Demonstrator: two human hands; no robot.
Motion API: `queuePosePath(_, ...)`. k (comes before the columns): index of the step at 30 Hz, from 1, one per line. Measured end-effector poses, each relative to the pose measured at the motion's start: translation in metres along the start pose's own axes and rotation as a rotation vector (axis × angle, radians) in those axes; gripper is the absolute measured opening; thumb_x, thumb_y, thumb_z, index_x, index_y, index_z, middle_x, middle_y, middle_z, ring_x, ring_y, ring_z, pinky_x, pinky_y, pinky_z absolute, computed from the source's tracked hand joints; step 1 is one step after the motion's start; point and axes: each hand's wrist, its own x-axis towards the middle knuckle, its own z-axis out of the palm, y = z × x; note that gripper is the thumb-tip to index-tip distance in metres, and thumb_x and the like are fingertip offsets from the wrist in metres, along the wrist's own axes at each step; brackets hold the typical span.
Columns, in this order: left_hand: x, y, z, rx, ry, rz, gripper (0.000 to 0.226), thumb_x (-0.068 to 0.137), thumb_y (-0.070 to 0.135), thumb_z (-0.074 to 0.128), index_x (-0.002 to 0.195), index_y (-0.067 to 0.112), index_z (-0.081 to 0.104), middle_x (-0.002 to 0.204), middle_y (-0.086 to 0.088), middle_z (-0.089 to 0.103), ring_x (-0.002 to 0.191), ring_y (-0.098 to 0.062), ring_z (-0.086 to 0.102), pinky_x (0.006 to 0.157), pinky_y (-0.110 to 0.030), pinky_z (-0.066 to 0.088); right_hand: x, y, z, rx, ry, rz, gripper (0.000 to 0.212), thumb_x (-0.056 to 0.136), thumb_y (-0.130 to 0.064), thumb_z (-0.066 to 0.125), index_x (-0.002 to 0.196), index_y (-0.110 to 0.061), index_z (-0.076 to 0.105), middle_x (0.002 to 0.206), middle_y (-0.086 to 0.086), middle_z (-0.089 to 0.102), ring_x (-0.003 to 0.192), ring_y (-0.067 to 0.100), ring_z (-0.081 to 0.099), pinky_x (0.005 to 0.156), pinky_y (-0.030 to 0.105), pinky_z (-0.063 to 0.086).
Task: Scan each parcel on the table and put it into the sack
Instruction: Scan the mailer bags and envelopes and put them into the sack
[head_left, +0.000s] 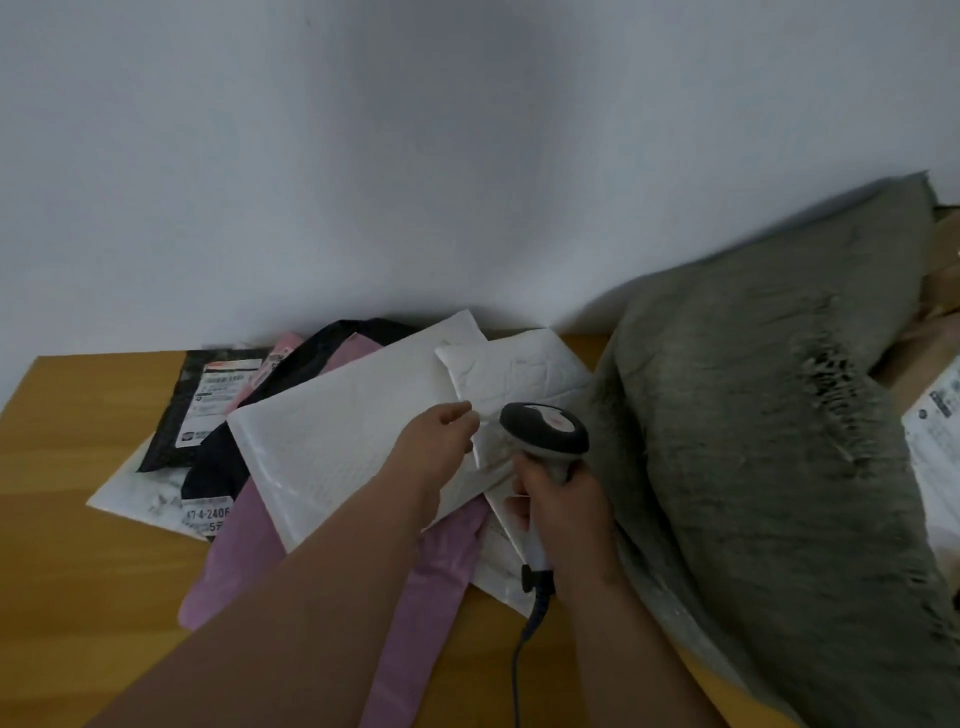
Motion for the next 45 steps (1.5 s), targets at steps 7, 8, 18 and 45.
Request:
queuePosePath(7, 0.015, 0.012, 0.015, -0.367, -0.087, -0.182, 0.019, 0.099, 0.011, 0.051, 0.114, 0.011, 0.062, 0.106, -0.005, 0.06, 0.095, -0.02, 0.063, 0.075, -0.03, 0.053, 0.005, 0.006, -0.003, -0.007, 0.042, 0.006, 0.026, 0.089, -0.021, 0.072, 0.105, -0.001, 0.068, 0.089, 0.007, 0.071, 0.06, -0.003, 0.062, 0.045, 0.005, 0.039)
queuePosePath(8, 0.015, 0.013, 0.014, -0.401, -0.076, -0.176, 0.013, 0.098, 0.007, 0.051, 0.102, 0.011, 0.063, 0.103, -0.007, 0.06, 0.093, -0.019, 0.061, 0.077, -0.031, 0.053, 0.006, 0.006, -0.003, -0.013, 0.042, 0.003, 0.026, 0.088, -0.022, 0.072, 0.103, -0.001, 0.068, 0.086, 0.007, 0.07, 0.057, -0.004, 0.061, 0.045, 0.005, 0.039)
queuePosePath(18, 0.006, 0.008, -0.034, -0.379, 0.415, 0.193, 0.023, 0.09, 0.037, 0.062, 0.079, 0.019, 0.07, 0.087, -0.007, 0.072, 0.091, -0.025, 0.068, 0.09, -0.041, 0.055, -0.009, -0.009, 0.013, 0.12, 0.06, -0.079, 0.015, 0.087, -0.014, 0.071, 0.093, -0.001, 0.066, 0.078, 0.008, 0.068, 0.07, 0.016, 0.065, 0.054, 0.015, 0.048)
queuePosePath(45, -0.118, -0.127, -0.134, -0.346, 0.164, -0.051, 0.017, 0.096, 0.014, 0.058, 0.112, 0.019, 0.06, 0.099, -0.007, 0.064, 0.09, -0.027, 0.064, 0.068, -0.035, 0.056, -0.156, 0.051, 0.072, 0.013, 0.087, 0.108, 0.044, 0.087, -0.046, 0.068, 0.118, -0.015, 0.063, 0.103, 0.003, 0.072, 0.094, 0.022, 0.069, 0.087, 0.046, 0.058)
